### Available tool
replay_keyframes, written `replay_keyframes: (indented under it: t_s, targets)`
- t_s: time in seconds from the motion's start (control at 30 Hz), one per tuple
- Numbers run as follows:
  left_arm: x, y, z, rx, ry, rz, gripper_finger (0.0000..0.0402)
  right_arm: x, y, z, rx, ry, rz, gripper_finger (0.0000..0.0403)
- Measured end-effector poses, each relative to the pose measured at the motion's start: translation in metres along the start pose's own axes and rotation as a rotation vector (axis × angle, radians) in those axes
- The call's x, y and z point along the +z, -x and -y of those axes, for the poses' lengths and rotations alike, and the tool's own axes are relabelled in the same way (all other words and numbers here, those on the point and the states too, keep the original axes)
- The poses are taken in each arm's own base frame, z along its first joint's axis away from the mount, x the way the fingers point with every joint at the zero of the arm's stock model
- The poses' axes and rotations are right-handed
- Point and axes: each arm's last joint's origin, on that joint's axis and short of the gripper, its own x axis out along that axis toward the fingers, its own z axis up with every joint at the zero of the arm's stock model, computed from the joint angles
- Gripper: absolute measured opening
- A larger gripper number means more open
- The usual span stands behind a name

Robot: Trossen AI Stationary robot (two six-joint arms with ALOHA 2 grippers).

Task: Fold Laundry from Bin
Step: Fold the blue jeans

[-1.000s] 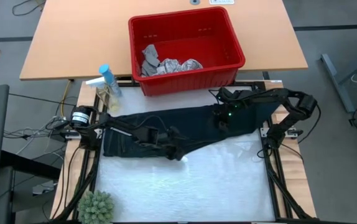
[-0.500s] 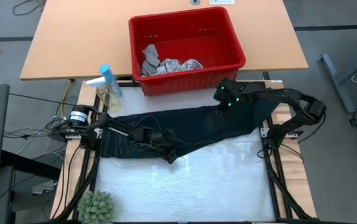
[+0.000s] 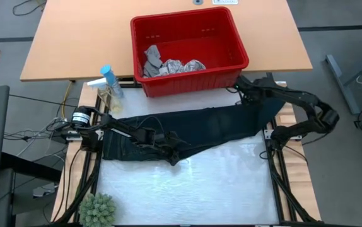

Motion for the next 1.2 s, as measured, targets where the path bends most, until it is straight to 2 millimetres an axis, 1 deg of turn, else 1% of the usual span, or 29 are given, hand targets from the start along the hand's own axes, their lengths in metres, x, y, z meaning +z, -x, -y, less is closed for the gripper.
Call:
replay_keyframes:
  t_s: [0.1,0.2,0.3,0.53,0.67,0.8,0.97,1.03,1.13,1.2]
  targets:
    - [0.0,0.0,0.0,-0.012,-0.021,-0.008,0.0,-0.006,-0.013,0.005,-0.021,-0.059,-0.048,0.0207]
    - [0.0,0.0,0.0,-0.023,-0.029,-0.015,0.0,-0.005,-0.016,0.003,-0.024,-0.083,-0.035,0.0222]
    - [0.0,0.0,0.0,-0.028,-0.042,-0.017,0.0,-0.001,-0.02,-0.001,-0.044,-0.12,-0.028,0.0227]
    - [0.0,0.0,0.001,-0.038,-0.056,-0.023,0.0,-0.002,-0.041,-0.014,-0.192,-0.132,-0.13,0.0222]
    - [0.0,0.0,0.001,-0.045,-0.067,-0.028,0.0,0.0,-0.054,-0.021,-0.296,-0.165,-0.126,0.0218]
    - [-0.002,0.0,0.003,-0.068,-0.075,-0.046,0.0,0.003,-0.062,-0.025,-0.352,-0.198,-0.126,0.0217]
    - [-0.005,0.0,0.007,-0.078,-0.136,-0.055,0.0,0.007,-0.07,-0.026,-0.399,-0.223,-0.179,0.0217]
    - [-0.006,0.0,0.007,-0.078,-0.15,-0.061,0.0,0.012,-0.072,-0.028,-0.411,-0.265,-0.182,0.0217]
    - [-0.008,0.0,0.006,-0.052,-0.141,-0.071,0.0,0.018,-0.074,-0.028,-0.377,-0.371,-0.209,0.0217]
    - [-0.008,0.0,0.005,-0.019,-0.112,-0.068,0.0,0.019,-0.075,-0.028,-0.355,-0.393,-0.238,0.0217]
